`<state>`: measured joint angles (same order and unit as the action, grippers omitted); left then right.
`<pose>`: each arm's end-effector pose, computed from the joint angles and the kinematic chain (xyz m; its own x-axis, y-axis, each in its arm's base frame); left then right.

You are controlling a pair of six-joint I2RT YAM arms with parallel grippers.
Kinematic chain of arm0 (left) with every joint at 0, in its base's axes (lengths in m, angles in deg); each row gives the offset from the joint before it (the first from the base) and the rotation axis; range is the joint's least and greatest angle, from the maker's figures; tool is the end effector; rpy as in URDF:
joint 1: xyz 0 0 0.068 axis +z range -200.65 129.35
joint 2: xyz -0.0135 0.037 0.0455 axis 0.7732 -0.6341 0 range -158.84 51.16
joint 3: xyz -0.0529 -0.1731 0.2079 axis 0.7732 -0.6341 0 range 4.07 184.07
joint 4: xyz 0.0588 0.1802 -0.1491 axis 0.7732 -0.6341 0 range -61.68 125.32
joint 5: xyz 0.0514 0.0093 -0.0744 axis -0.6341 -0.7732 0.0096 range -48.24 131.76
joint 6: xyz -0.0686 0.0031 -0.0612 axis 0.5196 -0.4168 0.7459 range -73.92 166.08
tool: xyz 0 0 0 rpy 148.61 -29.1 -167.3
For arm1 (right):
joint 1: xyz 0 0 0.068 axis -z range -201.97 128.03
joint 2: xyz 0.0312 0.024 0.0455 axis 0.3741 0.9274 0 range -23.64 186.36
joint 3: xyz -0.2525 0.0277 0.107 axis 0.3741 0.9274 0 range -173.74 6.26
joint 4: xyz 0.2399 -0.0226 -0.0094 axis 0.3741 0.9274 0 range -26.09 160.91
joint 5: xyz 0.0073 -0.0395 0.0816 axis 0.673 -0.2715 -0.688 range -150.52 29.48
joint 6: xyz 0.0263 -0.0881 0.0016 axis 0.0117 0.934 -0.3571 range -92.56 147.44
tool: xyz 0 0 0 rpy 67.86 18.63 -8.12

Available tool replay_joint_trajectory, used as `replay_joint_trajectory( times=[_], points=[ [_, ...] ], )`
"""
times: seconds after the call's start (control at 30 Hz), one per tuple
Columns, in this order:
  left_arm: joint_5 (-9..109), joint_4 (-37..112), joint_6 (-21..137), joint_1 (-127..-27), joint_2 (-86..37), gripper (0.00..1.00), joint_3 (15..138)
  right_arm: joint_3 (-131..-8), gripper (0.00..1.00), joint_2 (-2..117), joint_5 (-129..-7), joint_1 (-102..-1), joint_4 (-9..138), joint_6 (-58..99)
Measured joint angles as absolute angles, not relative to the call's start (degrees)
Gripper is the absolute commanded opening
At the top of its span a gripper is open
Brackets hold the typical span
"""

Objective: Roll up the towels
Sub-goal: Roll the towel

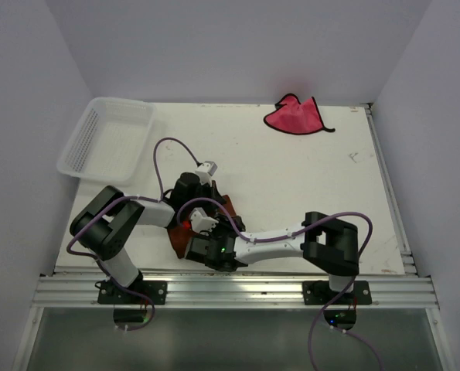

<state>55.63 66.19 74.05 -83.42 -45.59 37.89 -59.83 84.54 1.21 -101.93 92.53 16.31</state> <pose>0.2728 -0.1991 0.1253 -0.7208 -0.0776 -0.6888 0.4056 0.7586 -0.5098 0.1319 0.3285 0.1552 -0.2417 -0.8407 -0.4846 -0.3761 0.5415 -0.7519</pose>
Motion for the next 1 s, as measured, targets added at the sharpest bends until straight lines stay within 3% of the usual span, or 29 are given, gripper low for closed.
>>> replay_joint_trajectory(
  times=[0.27,0.57,0.77,1.0],
  points=[
    [54.87,68.9,74.53,-83.46,-45.59,0.0,36.41,-53.49,0.47,73.88,-0.6,-101.93,88.31,9.68],
    [54.52,70.0,75.31,-83.46,-45.57,0.0,35.73,-41.71,0.49,55.98,-11.75,-100.84,83.85,3.78],
    [53.71,71.48,75.6,-83.46,-44.74,0.0,34.05,-37.88,0.5,49.57,-27.12,-88.93,76.34,-1.38],
    [53.03,72.14,75.64,-83.44,-43.47,0.0,32.34,-35.98,0.51,52.09,-43.14,-78.68,69.21,-6.73]
  ],
)
